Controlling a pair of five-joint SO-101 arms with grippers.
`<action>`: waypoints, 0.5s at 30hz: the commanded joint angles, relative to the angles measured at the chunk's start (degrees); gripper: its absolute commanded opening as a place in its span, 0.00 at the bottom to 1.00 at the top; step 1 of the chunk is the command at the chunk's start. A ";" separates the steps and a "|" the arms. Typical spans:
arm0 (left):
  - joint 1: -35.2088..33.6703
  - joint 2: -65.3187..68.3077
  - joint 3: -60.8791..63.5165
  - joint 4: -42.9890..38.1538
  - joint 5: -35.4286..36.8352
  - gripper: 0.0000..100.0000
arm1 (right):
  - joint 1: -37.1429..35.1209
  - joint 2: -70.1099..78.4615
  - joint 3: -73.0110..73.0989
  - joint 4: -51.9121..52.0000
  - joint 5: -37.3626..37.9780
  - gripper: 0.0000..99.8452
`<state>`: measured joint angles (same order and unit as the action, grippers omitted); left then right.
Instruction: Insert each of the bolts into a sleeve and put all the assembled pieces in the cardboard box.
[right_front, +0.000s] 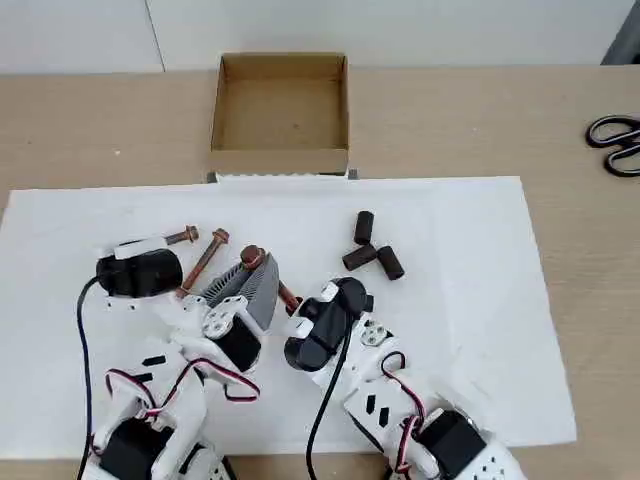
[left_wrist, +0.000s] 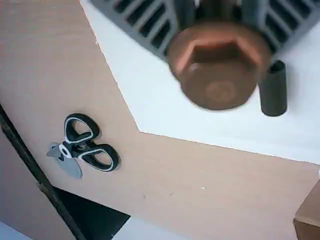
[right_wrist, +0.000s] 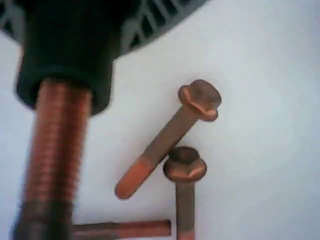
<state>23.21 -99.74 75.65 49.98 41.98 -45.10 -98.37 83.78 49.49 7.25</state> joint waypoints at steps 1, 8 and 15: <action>0.44 -0.44 -0.57 0.18 0.18 0.00 | -0.31 -0.84 -0.62 -1.45 1.05 0.00; 5.98 -0.35 -0.31 5.71 -1.76 0.01 | -0.22 -0.84 -1.49 -2.77 4.57 0.00; 7.65 -0.35 1.01 10.11 -8.44 0.01 | -0.22 -0.84 -1.41 -4.00 4.57 0.00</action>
<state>30.15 -99.91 76.18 58.51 36.44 -45.10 -98.29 83.78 47.47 11.21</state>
